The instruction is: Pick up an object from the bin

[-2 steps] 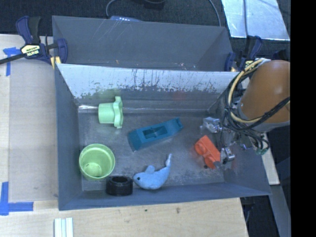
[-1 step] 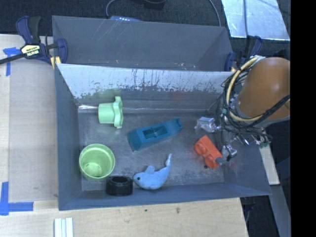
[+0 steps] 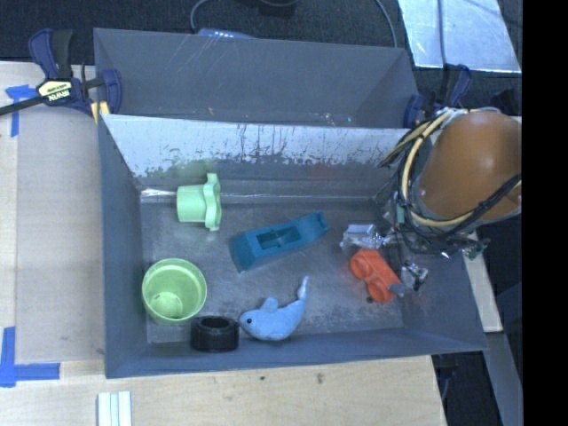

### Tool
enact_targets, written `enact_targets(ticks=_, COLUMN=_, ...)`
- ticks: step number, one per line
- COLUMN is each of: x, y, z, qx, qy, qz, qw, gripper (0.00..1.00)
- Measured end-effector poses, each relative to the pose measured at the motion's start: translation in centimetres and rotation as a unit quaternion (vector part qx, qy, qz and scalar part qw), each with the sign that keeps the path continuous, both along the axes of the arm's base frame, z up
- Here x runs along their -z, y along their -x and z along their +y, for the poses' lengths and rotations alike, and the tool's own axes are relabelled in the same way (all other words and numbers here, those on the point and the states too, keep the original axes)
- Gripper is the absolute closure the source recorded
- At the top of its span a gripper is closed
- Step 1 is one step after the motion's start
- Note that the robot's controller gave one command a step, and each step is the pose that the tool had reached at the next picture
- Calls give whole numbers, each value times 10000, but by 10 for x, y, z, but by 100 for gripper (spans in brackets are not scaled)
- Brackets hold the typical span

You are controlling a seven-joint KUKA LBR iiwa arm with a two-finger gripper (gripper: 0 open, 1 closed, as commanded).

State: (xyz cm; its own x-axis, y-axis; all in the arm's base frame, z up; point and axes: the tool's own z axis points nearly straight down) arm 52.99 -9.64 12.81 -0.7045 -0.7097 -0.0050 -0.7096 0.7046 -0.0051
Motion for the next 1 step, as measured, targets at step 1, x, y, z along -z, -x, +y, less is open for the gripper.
enact_targets(ticks=1, x=22, y=-12, z=-1, qx=-629, qy=7, qz=-19, qw=9980, gripper=0)
